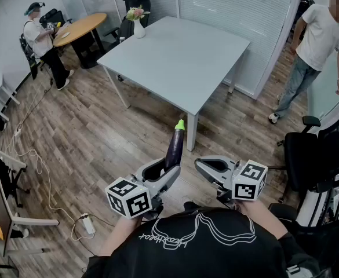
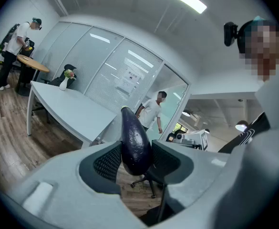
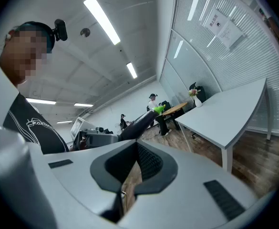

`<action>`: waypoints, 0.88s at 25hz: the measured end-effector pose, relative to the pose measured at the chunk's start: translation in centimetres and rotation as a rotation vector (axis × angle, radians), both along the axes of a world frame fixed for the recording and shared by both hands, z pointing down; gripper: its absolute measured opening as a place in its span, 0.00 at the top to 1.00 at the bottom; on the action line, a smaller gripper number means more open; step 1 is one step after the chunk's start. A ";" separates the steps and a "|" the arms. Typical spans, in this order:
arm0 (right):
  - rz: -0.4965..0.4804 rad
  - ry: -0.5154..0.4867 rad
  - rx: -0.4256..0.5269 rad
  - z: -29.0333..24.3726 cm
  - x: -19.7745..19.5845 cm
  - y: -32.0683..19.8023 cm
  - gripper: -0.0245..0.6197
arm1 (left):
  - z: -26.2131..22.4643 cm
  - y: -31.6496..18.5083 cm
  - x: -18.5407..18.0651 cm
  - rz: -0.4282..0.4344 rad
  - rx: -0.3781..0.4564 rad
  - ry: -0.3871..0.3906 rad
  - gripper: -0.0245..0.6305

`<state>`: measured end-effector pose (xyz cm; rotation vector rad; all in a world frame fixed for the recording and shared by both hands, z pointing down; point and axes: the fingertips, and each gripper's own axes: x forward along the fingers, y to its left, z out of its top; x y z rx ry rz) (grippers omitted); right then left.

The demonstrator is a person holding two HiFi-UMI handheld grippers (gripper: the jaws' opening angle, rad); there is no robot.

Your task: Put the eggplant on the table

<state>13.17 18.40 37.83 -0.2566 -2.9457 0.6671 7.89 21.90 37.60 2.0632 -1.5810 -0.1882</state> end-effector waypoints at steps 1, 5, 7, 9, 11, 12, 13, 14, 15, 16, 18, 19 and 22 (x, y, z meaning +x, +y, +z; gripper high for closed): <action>0.002 0.002 0.001 0.0 0.0 0.0 0.95 | 0.0 0.0 0.0 0.000 0.000 0.000 0.65; 0.008 0.008 0.001 0.0 0.0 -0.2 0.95 | 0.1 0.1 -0.1 -0.002 -0.005 0.001 0.65; 0.003 0.010 -0.004 0.2 -0.2 -0.4 0.95 | 0.4 -0.1 -0.3 -0.006 -0.014 0.007 0.65; 0.000 0.021 -0.011 0.5 -0.3 -0.7 0.95 | 0.8 -0.4 -0.3 -0.009 -0.024 0.018 0.65; -0.002 0.029 -0.021 1.0 -0.3 -1.2 0.95 | 1.3 -0.9 -0.4 -0.014 -0.034 0.029 0.65; -0.003 0.027 -0.030 1.1 -0.4 -1.6 0.95 | 1.5 -1.1 -0.5 -0.017 -0.039 0.034 0.65; -0.006 0.021 -0.041 1.2 -0.6 -1.9 0.95 | 1.6 -1.4 -0.6 -0.018 -0.044 0.038 0.65; -0.010 0.013 -0.054 1.2 -0.8 -2.2 0.95 | 1.7 -1.7 -0.8 -0.019 -0.048 0.043 0.65; -0.012 0.008 -0.064 1.2 -1.1 -2.5 0.95 | 1.7 -2.0 -0.9 -0.019 -0.052 0.047 0.65; -0.013 0.006 -0.070 1.2 -1.3 -2.8 0.95 | 1.7 -2.2 -1.1 -0.020 -0.055 0.049 0.65; -0.013 0.009 -0.077 1.4 -1.9 -3.5 0.95 | 1.8 -2.8 -1.5 -0.022 -0.060 0.049 0.65; -0.013 0.011 -0.081 1.4 -2.1 -3.9 0.95 | 1.8 -3.2 -1.7 -0.023 -0.062 0.049 0.65; -0.018 0.011 -0.088 1.5 -2.6 -5.3 0.95 | 1.9 -4.6 -2.3 -0.030 -0.066 0.048 0.65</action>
